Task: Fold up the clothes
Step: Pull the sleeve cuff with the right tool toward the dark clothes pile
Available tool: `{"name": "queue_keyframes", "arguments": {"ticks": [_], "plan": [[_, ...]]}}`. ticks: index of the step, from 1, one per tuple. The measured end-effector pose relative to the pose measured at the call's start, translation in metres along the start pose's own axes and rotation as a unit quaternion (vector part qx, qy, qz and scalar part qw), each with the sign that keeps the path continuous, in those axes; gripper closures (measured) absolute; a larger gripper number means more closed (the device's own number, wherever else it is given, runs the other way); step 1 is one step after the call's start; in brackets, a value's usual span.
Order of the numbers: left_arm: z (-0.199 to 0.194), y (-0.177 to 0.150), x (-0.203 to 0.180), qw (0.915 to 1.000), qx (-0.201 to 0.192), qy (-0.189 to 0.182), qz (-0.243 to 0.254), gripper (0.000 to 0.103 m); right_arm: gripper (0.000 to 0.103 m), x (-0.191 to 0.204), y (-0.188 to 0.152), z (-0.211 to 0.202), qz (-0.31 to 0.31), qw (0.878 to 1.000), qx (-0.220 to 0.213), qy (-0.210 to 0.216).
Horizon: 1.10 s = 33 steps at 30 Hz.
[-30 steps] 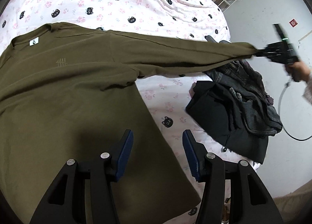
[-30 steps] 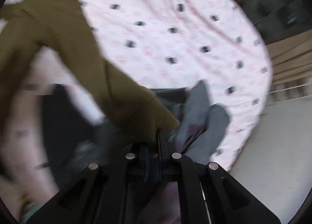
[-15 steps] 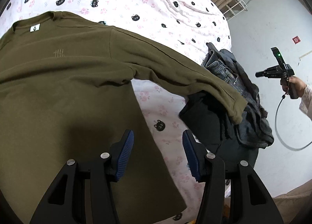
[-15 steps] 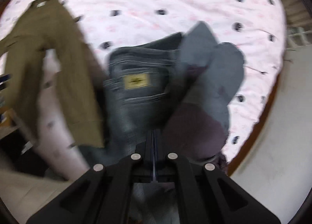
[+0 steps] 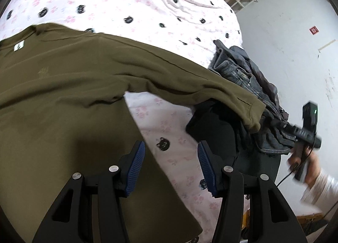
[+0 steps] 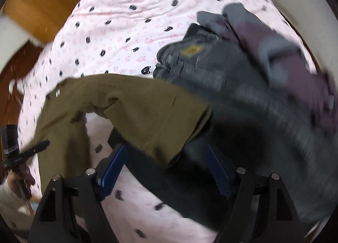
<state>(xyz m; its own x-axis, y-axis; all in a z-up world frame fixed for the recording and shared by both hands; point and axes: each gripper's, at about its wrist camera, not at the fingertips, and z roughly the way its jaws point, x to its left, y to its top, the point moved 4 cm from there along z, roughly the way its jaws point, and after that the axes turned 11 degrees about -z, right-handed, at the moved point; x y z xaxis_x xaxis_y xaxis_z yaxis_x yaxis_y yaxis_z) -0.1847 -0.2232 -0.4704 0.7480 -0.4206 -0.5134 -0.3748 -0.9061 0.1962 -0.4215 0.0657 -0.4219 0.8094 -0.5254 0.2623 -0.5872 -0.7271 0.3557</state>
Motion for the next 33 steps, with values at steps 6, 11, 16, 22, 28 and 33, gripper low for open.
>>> {"name": "queue_keyframes", "arguments": {"ticks": [6, 11, 16, 22, 28, 33], "plan": [[0.006, 0.005, -0.012, 0.9998, -0.003, 0.003, 0.020, 0.056, 0.024, -0.004, -0.041, 0.045, 0.100, 0.993, -0.045, 0.030], [0.015, 0.013, -0.014, 0.9992, -0.009, 0.010, 0.037, 0.056, 0.028, -0.017, -0.043, 0.068, 0.155, 0.982, -0.084, 0.063], [0.019, 0.019, -0.011, 0.9991, -0.011, 0.013, 0.040, 0.056, 0.029, -0.023, -0.027, 0.076, 0.188, 0.971, -0.121, 0.085], [0.015, 0.018, -0.003, 0.9996, -0.010, 0.011, 0.026, 0.056, 0.046, -0.020, -0.017, 0.094, 0.208, 0.964, -0.124, 0.106], [0.011, 0.013, 0.006, 0.9998, -0.008, 0.009, 0.013, 0.056, 0.092, -0.015, -0.011, 0.088, 0.201, 0.964, -0.117, 0.129], [0.002, 0.011, 0.011, 0.9999, -0.014, 0.008, 0.005, 0.056, 0.093, -0.009, 0.008, 0.051, 0.156, 0.975, -0.123, 0.100]]}}
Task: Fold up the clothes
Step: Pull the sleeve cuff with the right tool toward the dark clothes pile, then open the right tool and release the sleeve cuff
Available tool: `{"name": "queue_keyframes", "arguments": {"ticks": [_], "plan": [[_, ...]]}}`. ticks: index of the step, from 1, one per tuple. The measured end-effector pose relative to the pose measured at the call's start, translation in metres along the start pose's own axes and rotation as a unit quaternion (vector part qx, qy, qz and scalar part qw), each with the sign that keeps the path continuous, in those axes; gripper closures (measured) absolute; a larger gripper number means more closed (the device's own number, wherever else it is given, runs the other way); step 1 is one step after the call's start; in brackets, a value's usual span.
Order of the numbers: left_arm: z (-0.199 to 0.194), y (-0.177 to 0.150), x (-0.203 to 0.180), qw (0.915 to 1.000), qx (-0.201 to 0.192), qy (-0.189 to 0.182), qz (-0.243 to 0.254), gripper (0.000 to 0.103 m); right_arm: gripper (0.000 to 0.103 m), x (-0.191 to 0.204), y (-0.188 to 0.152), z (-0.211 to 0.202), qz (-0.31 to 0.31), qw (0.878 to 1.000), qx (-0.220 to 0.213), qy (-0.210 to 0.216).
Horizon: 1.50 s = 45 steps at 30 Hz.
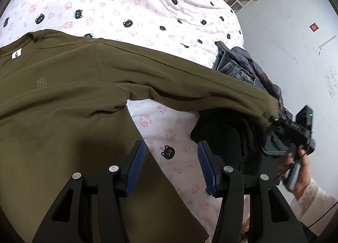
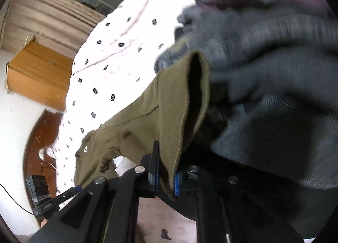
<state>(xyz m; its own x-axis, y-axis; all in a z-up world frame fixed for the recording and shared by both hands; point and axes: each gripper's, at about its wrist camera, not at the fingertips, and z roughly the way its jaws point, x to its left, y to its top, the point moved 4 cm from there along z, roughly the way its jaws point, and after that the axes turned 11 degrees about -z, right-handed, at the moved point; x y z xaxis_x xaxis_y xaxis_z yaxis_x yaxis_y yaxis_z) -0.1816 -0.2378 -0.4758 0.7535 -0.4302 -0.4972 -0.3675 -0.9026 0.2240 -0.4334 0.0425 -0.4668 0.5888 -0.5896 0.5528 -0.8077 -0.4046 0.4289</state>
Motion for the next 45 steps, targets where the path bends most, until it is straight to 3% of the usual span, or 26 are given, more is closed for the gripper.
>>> {"name": "queue_keyframes", "arguments": {"ticks": [8, 14, 17, 21, 25, 28, 30, 33, 35, 39, 41, 43, 45], "plan": [[-0.019, 0.000, 0.014, 0.9997, -0.016, 0.002, -0.017, 0.056, 0.096, 0.022, 0.079, -0.076, -0.031, 0.999, -0.039, -0.013], [-0.038, -0.007, 0.027, 0.9992, -0.024, 0.006, -0.031, 0.056, 0.097, -0.012, 0.115, -0.045, -0.003, 0.995, 0.009, -0.094], [-0.050, -0.015, 0.038, 0.9991, -0.026, 0.012, -0.033, 0.056, 0.097, -0.032, 0.118, -0.014, -0.037, 0.988, 0.025, -0.148], [-0.067, -0.028, 0.056, 0.9987, -0.028, 0.021, -0.038, 0.056, 0.097, -0.023, 0.139, 0.004, -0.105, 0.977, 0.019, -0.185], [-0.080, -0.041, 0.080, 0.9972, -0.030, 0.027, -0.064, 0.056, 0.097, 0.037, 0.179, -0.008, -0.191, 0.964, -0.016, -0.183], [-0.086, -0.051, 0.096, 0.9955, -0.031, 0.027, -0.085, 0.056, 0.097, 0.081, 0.207, -0.017, -0.257, 0.948, -0.047, -0.183], [-0.090, -0.055, 0.105, 0.9948, -0.033, 0.028, -0.092, 0.056, 0.097, 0.086, 0.217, -0.009, -0.263, 0.943, -0.032, -0.203], [-0.093, -0.059, 0.119, 0.9936, -0.039, 0.036, -0.100, 0.056, 0.097, 0.055, 0.211, 0.020, -0.238, 0.935, 0.032, -0.260], [-0.095, -0.060, 0.132, 0.9926, -0.041, 0.044, -0.106, 0.056, 0.097, 0.019, 0.193, 0.042, -0.211, 0.924, 0.081, -0.308], [-0.103, -0.062, 0.168, 0.9900, -0.041, 0.073, -0.114, 0.056, 0.086, -0.036, 0.168, 0.063, -0.195, 0.858, 0.150, -0.451], [-0.110, -0.069, 0.198, 0.9865, -0.035, 0.099, -0.125, 0.056, 0.085, -0.042, 0.165, 0.055, -0.183, 0.846, 0.146, -0.478], [-0.120, -0.083, 0.231, 0.9814, -0.027, 0.129, -0.140, 0.056, 0.084, -0.026, 0.163, 0.039, -0.182, 0.838, 0.112, -0.502], [-0.134, -0.103, 0.266, 0.9755, -0.016, 0.158, -0.152, 0.056, 0.069, 0.006, 0.151, 0.023, -0.212, 0.836, 0.073, -0.501]]}}
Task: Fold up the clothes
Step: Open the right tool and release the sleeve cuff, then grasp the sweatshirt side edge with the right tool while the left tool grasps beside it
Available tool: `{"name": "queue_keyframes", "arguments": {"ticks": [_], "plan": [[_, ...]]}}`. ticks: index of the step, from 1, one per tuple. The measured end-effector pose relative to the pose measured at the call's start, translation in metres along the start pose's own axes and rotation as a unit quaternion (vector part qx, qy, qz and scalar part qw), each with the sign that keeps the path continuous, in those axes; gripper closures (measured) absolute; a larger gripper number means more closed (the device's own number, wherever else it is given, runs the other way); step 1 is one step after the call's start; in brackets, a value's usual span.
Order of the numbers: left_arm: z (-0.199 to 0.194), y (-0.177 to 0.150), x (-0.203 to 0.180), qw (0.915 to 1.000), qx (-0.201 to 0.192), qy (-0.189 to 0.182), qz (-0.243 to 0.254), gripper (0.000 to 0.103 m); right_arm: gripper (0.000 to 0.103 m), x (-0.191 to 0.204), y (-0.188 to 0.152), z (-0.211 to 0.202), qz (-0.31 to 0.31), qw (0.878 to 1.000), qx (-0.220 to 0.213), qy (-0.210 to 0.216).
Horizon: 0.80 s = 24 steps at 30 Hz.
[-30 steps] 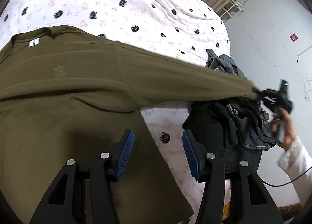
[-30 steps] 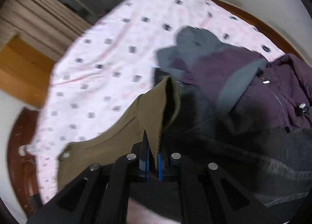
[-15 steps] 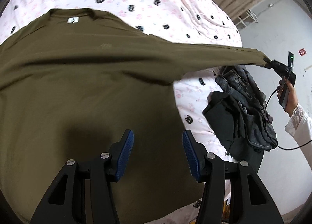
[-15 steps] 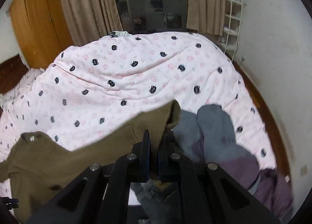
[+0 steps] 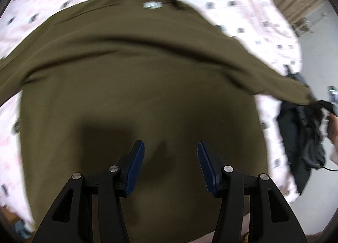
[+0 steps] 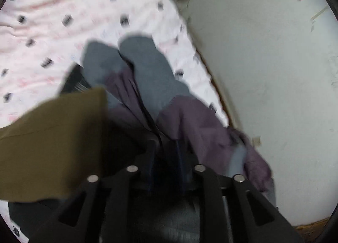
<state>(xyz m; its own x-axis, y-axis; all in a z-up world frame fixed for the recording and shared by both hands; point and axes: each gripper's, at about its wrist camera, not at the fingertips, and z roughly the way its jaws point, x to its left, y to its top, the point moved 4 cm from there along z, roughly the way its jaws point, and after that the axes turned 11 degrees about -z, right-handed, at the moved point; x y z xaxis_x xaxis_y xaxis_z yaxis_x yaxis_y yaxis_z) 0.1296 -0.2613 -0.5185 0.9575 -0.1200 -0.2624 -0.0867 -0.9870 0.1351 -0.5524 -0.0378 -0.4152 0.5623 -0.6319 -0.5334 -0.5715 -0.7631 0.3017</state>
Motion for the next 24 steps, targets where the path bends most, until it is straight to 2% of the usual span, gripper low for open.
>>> {"name": "queue_keyframes", "arguments": {"ticks": [2, 5, 6, 7, 9, 11, 12, 15, 19, 24], "plan": [[-0.006, -0.012, 0.040, 0.9996, 0.010, 0.027, -0.003, 0.056, 0.047, 0.020, -0.017, -0.047, -0.032, 0.997, -0.063, 0.025], [-0.014, -0.033, 0.096, 0.9974, 0.032, 0.065, 0.002, 0.056, 0.040, 0.060, -0.066, -0.111, -0.091, 0.986, -0.123, 0.066], [-0.016, -0.040, 0.113, 0.9965, 0.043, 0.071, 0.002, 0.056, 0.040, 0.076, -0.086, -0.124, -0.103, 0.981, -0.125, 0.108], [-0.017, -0.047, 0.131, 0.9955, 0.054, 0.078, 0.002, 0.056, 0.038, 0.095, -0.109, -0.132, -0.112, 0.972, -0.115, 0.173], [-0.020, -0.061, 0.165, 0.9935, 0.076, 0.085, -0.002, 0.056, 0.038, 0.137, -0.153, -0.138, -0.122, 0.944, -0.069, 0.298], [-0.021, -0.073, 0.190, 0.9930, 0.089, 0.078, -0.009, 0.056, 0.038, 0.180, -0.198, -0.139, -0.126, 0.901, -0.009, 0.416], [-0.020, -0.078, 0.198, 0.9929, 0.092, 0.075, -0.011, 0.056, 0.038, 0.200, -0.219, -0.139, -0.130, 0.879, 0.018, 0.458], [-0.016, -0.091, 0.216, 0.9929, 0.102, 0.060, -0.014, 0.056, 0.039, 0.250, -0.271, -0.134, -0.164, 0.861, 0.071, 0.477], [-0.009, -0.106, 0.223, 0.9934, 0.106, 0.044, 0.005, 0.056, 0.039, 0.283, -0.311, -0.118, -0.175, 0.857, 0.119, 0.469], [0.000, -0.116, 0.227, 0.9945, 0.097, 0.030, 0.024, 0.056, 0.038, 0.297, -0.326, -0.105, -0.145, 0.853, 0.147, 0.480]]}}
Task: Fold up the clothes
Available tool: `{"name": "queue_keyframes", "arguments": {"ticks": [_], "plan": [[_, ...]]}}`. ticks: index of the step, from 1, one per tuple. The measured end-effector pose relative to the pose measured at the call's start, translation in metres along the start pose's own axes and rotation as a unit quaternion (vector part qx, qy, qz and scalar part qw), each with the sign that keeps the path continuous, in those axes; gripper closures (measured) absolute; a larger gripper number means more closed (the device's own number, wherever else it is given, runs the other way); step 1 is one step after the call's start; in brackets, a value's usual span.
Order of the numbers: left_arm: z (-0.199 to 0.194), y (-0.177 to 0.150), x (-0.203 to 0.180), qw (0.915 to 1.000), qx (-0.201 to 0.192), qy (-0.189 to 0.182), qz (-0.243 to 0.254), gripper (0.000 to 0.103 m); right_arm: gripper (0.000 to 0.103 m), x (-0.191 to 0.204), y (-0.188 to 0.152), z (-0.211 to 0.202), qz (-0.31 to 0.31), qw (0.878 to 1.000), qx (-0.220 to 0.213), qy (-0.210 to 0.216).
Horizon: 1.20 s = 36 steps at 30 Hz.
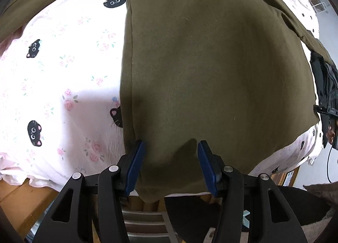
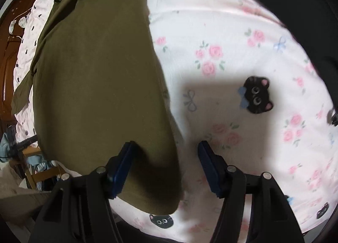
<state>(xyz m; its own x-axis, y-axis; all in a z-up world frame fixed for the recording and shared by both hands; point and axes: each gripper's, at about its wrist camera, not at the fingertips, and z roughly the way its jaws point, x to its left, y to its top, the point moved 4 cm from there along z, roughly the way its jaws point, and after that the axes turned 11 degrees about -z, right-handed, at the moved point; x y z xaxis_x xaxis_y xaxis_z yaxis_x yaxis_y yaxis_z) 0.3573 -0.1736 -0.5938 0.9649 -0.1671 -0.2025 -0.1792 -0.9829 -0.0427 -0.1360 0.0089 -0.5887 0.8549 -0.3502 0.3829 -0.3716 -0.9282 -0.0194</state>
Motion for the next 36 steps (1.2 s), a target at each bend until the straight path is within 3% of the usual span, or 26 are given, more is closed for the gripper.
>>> {"name": "queue_keyframes", "arguments": {"ticks": [3, 4, 6, 8, 9, 12, 15, 20, 23, 25, 26, 27, 29, 34, 36], "plan": [[0.006, -0.001, -0.001, 0.9999, -0.001, -0.014, 0.002, 0.056, 0.046, 0.009, 0.001, 0.002, -0.003, 1.000, 0.009, 0.010], [0.008, -0.002, -0.002, 0.9999, -0.001, -0.013, 0.007, 0.056, 0.055, 0.012, 0.001, 0.004, -0.003, 1.000, 0.014, 0.014], [0.012, -0.003, -0.004, 0.9998, -0.001, -0.010, 0.019, 0.056, 0.064, 0.014, 0.002, 0.006, -0.002, 1.000, 0.022, 0.013], [0.013, -0.005, -0.004, 0.9997, -0.003, -0.014, 0.021, 0.056, 0.088, 0.014, 0.006, 0.009, 0.004, 0.999, 0.031, 0.015], [0.011, -0.007, -0.002, 0.9997, -0.007, -0.011, 0.018, 0.056, 0.091, 0.015, 0.007, 0.010, 0.009, 0.999, 0.034, 0.019], [0.000, -0.010, 0.010, 0.9996, -0.027, 0.004, -0.003, 0.056, 0.092, 0.016, 0.006, 0.010, 0.013, 0.999, 0.035, 0.016], [-0.009, -0.018, 0.023, 0.9991, -0.037, -0.005, -0.022, 0.056, 0.092, 0.015, 0.004, 0.007, 0.016, 0.999, 0.031, 0.015], [0.027, -0.037, 0.023, 0.9979, 0.045, -0.031, -0.036, 0.056, 0.084, 0.023, 0.003, 0.010, 0.016, 0.999, 0.030, 0.010], [0.036, -0.041, 0.009, 0.9978, 0.044, -0.040, -0.028, 0.052, 0.084, 0.032, 0.002, 0.015, 0.019, 0.999, 0.030, 0.020], [0.038, -0.043, 0.002, 0.9976, 0.042, -0.047, -0.031, 0.061, 0.088, 0.038, 0.002, 0.017, 0.012, 0.999, 0.034, 0.014], [0.037, -0.044, 0.003, 0.9971, 0.045, -0.048, -0.039, 0.086, 0.094, 0.041, 0.003, 0.018, 0.003, 0.999, 0.037, 0.002], [0.037, -0.044, 0.005, 0.9965, 0.051, -0.047, -0.047, 0.098, 0.097, 0.043, 0.004, 0.018, -0.007, 0.999, 0.040, -0.012], [0.032, -0.047, 0.006, 0.9948, 0.058, -0.060, -0.058, 0.099, 0.097, 0.044, 0.004, 0.015, -0.023, 0.998, 0.046, -0.030], [0.011, -0.056, -0.006, 0.9956, 0.056, -0.068, -0.033, 0.099, 0.098, 0.055, -0.001, -0.002, -0.060, 0.996, 0.050, -0.029], [0.001, -0.060, -0.009, 0.9957, 0.055, -0.070, -0.026, 0.099, 0.098, 0.060, -0.006, -0.014, -0.069, 0.996, 0.050, -0.010]]}}
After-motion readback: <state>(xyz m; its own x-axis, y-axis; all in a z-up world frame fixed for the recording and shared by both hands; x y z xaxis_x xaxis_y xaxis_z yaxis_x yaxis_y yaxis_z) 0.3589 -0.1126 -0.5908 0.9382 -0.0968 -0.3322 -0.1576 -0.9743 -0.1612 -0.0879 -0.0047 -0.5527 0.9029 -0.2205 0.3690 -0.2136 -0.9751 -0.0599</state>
